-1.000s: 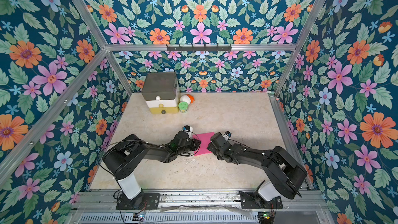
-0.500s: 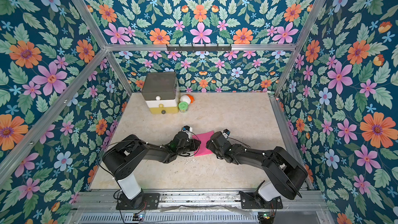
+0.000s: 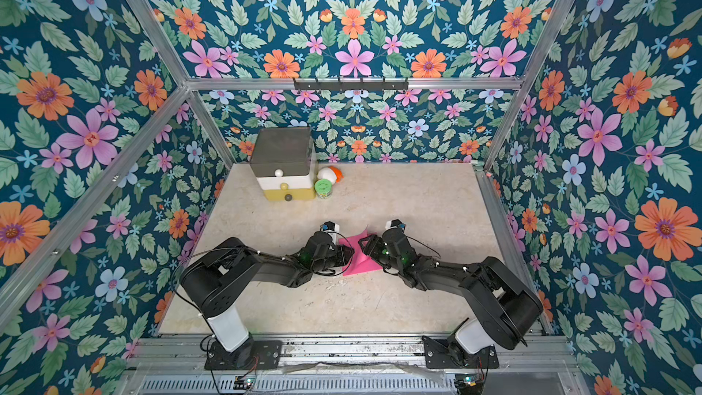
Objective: Fold the square paper diagonally
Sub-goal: Pick up the paper from the center of the board.
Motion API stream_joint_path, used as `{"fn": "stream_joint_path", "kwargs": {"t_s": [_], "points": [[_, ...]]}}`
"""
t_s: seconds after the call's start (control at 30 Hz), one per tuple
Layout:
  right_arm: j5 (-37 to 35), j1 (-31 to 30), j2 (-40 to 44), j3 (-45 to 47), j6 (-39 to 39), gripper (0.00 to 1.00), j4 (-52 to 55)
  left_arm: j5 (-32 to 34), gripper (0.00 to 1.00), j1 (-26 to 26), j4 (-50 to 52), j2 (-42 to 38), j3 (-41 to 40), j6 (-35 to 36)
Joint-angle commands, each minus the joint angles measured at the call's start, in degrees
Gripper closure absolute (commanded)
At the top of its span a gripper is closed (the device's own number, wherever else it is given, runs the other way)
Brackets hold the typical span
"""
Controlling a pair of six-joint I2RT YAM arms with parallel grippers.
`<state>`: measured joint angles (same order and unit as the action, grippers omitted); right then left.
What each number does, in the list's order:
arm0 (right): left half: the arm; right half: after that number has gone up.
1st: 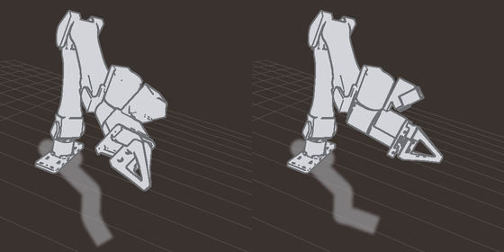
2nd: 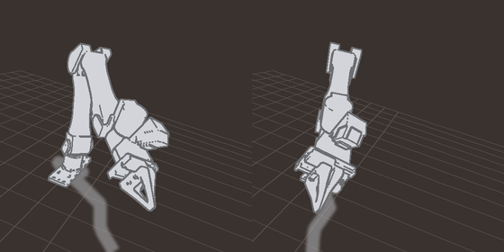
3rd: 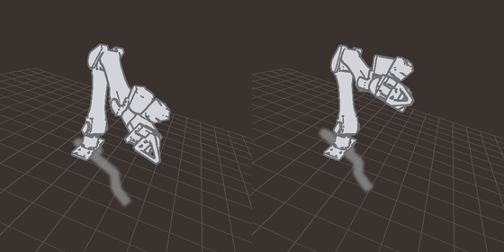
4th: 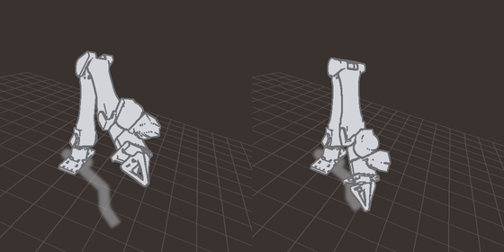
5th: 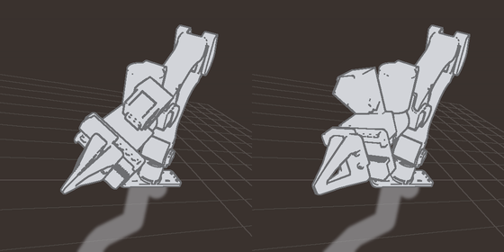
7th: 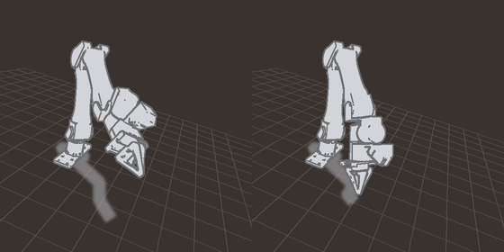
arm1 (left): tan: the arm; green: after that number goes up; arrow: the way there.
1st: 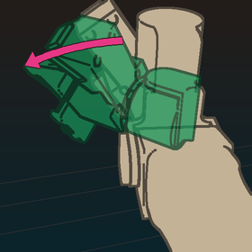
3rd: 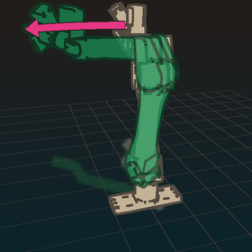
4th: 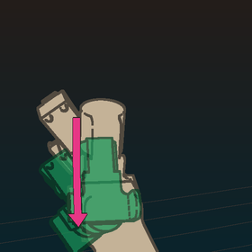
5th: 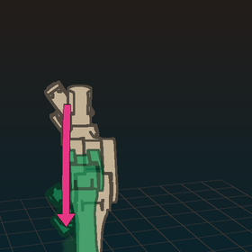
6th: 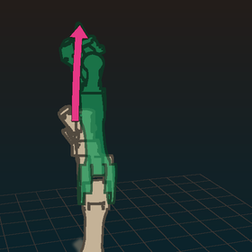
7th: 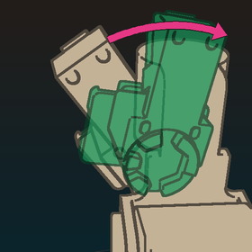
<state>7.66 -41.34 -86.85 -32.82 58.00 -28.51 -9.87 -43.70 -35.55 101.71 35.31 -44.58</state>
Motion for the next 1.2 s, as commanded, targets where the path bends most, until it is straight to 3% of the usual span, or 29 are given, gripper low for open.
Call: {"fn": "stream_joint_path", "kwargs": {"t_s": [0.0, 0.3, 0.43, 0.8, 1.0, 1.17], "points": [[2.52, 0.13, -1.50, -1.43, -2.41, 0.32, -1.17, 0.20, 0.77, -0.01, 4.17, -0.02, 0.28, 0.32], [5.13, 3.19, -2.64, -1.45, -4.10, 0.32, 3.25, 0.03, 0.77, 0.02, 4.39, 0.24, 0.65, 0.46], [5.56, 3.24, -2.18, -2.92, -5.86, 0.37, 7.28, 0.11, 0.77, 0.02, 4.29, 0.25, 0.69, 0.53], [2.89, 3.20, -1.13, -3.06, -6.39, 1.00, 14.07, 0.19, 0.77, -0.01, 3.78, -0.08, 0.30, 0.28], [1.54, 3.21, 1.30, -2.70, -7.07, 1.00, 15.04, 0.79, 0.72, 0.00, 4.17, -2.36, -0.37, 0.52], [0.58, 3.25, 6.74, -2.86, -8.33, 1.00, 16.13, 4.09, 0.64, 0.05, 10.80, -10.93, 1.32, 3.34]]}}
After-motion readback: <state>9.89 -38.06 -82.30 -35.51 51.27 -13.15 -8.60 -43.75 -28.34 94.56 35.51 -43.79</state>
